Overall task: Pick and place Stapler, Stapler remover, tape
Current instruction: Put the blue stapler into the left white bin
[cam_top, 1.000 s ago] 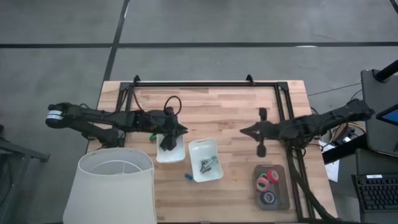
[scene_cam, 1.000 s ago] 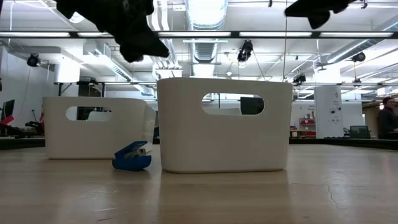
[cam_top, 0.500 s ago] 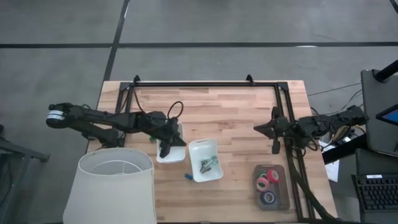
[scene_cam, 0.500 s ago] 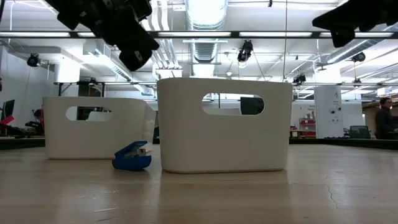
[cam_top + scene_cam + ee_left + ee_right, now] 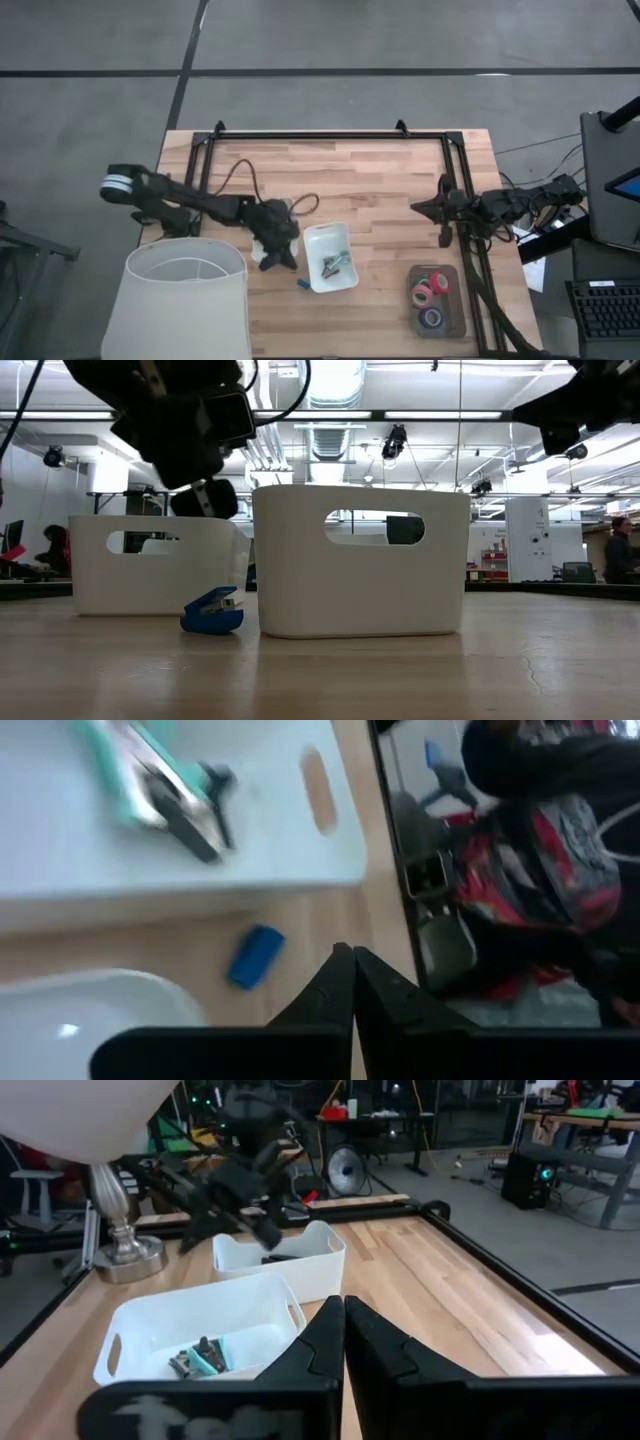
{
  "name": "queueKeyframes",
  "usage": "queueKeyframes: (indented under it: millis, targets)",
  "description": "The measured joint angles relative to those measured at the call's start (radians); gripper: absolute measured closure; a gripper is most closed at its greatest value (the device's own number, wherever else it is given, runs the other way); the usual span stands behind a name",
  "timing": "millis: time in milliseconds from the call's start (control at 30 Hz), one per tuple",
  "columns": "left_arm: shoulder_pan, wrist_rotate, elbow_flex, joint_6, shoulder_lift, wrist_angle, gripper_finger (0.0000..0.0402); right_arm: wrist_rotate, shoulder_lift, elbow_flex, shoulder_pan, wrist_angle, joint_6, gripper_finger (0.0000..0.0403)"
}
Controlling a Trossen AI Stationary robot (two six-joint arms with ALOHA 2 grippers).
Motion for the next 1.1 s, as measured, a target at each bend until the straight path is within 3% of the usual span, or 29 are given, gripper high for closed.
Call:
queueKeyframes:
  millis: [300, 667, 767, 900, 1100]
  targets:
    - [-0.129, -0.074, 0.052, -0.104, 0.071, 0.013, 0.0391, 0.02, 0.002, -0.015, 0.0, 0.0, -0.011, 0.0394]
    - [-0.183, -0.122, 0.077, -0.188, 0.158, 0.008, 0.0387, 0.019, 0.003, -0.02, 0.0, 0.0, 0.001, 0.0394]
    - [-0.204, -0.179, 0.091, -0.214, 0.16, 0.012, 0.0382, 0.019, 0.003, -0.02, 0.0, -0.001, 0.001, 0.0394]
    - [-0.231, -0.246, 0.096, -0.228, 0.159, 0.007, 0.0356, 0.019, 0.003, -0.02, 0.0, -0.001, 0.002, 0.0394]
    - [-0.261, -0.352, 0.097, -0.187, 0.158, 0.002, 0.0285, 0.019, 0.003, -0.023, 0.0, -0.009, 0.004, 0.0394]
